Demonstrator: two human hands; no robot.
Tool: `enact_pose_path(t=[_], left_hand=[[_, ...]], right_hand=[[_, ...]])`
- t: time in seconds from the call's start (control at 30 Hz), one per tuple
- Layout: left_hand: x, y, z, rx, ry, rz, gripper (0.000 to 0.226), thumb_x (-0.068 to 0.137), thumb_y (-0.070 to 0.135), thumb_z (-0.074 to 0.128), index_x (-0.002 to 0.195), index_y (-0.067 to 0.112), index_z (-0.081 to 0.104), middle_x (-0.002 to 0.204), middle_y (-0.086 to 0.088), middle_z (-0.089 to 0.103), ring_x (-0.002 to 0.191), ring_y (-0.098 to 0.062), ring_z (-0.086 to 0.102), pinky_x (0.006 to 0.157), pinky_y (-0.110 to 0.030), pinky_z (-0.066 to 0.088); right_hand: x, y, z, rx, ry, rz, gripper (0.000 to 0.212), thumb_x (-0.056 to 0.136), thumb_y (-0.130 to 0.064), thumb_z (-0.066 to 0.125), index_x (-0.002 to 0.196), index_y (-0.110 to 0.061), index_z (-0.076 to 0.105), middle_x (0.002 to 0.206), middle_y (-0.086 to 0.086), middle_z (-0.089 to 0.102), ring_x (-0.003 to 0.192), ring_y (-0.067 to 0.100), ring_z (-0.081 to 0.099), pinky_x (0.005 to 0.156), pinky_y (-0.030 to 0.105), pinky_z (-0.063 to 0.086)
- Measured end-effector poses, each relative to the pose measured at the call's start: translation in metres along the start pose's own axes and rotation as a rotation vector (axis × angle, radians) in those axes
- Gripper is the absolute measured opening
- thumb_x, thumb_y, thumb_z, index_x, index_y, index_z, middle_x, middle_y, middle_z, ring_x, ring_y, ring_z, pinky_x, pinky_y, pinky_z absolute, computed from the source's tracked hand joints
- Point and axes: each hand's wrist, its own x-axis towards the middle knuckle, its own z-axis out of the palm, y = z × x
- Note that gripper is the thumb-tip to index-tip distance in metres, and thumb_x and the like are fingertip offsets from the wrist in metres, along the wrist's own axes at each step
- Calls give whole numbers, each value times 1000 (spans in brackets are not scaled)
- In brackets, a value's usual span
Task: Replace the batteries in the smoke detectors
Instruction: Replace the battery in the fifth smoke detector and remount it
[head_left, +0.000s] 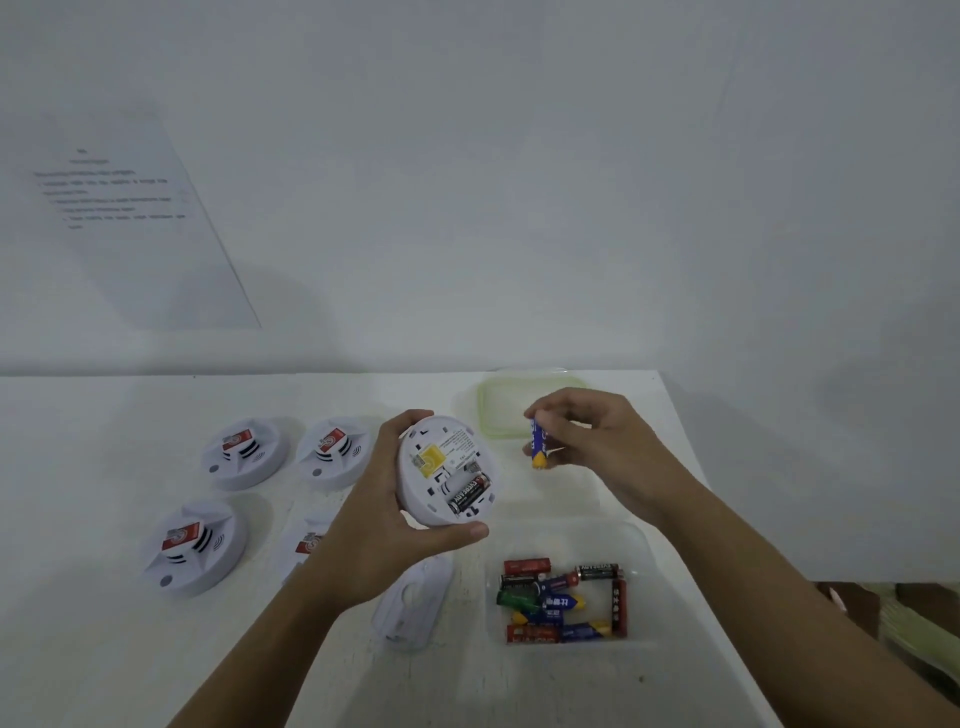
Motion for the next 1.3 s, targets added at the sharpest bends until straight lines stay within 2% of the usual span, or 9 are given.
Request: enact_pose_path(t=[0.1, 0.2, 0.43, 0.6, 0.73, 0.9, 1.13, 1.23, 1.3], left_hand=[[-2, 5, 3, 6, 18, 16, 92, 63, 10, 92, 131, 39, 37, 112, 39, 56, 112, 10, 59, 77, -10, 54], [-3, 8, 6, 9, 30, 19, 90, 63, 14, 93, 129, 41, 38, 112, 38, 55, 115, 8, 57, 77, -10, 54], [-10, 4, 11, 6, 26, -3, 89, 64, 18, 94, 129, 42, 37, 111, 33, 56, 116, 1, 59, 79, -15, 56], [-15, 0, 14, -8, -4, -38, 92, 63, 16, 94, 132, 38, 37, 110, 35, 58, 113, 1, 60, 79, -16, 56], [-16, 4, 15, -38, -30, -36, 90, 67, 7, 91, 134, 33, 37, 107, 33, 60, 109, 1, 63, 77, -15, 56], [-14, 6, 12, -38, -52, -33, 88, 66, 9, 92, 133, 32, 41, 110, 23, 63, 109, -8, 66, 79, -21, 58], [-9, 9, 7, 1, -85, -14, 88, 67, 14, 93, 134, 32, 40, 114, 15, 64, 108, -15, 66, 86, -30, 60], [-8, 11, 6, 23, -117, -4, 90, 68, 14, 93, 138, 31, 37, 116, 17, 62, 112, -15, 65, 85, -28, 60], [-8, 14, 6, 34, -131, 8, 92, 69, 14, 92, 138, 33, 35, 116, 21, 60, 116, -11, 63, 84, -23, 59]], right_hand=[[-13, -11, 12, 215, 80, -40, 16, 102, -7, 56, 107, 2, 68, 93, 26, 65, 84, 37, 75, 71, 35, 59], [-23, -17, 23, 251, 131, -40, 13, 101, -10, 59, 109, -4, 67, 94, 21, 66, 78, 28, 71, 71, 35, 57], [-41, -9, 34, -177, 100, -118, 4, 85, -12, 79, 84, -9, 77, 82, -3, 74, 60, 13, 64, 61, 22, 54], [-45, 2, 42, -208, 34, -167, 18, 87, -3, 75, 98, -17, 78, 90, -2, 75, 79, 15, 72, 74, 29, 60], [-48, 1, 51, -154, 43, -237, 28, 80, -3, 82, 98, -16, 66, 88, 2, 78, 79, 21, 73, 75, 35, 62], [-48, 3, 49, -160, -19, -323, 19, 78, -5, 85, 94, -11, 77, 90, 5, 77, 81, 25, 72, 78, 43, 61], [-42, 0, 49, -272, -131, -346, 15, 83, -17, 82, 98, -17, 83, 99, -8, 75, 96, 14, 70, 83, 31, 59], [-40, -8, 46, -287, -120, -294, 17, 77, -24, 86, 94, -21, 83, 99, -11, 74, 97, 6, 65, 78, 13, 46], [-37, -11, 43, -334, -68, -236, 32, 70, -31, 91, 100, -31, 80, 108, -14, 70, 106, 2, 57, 79, 9, 38]])
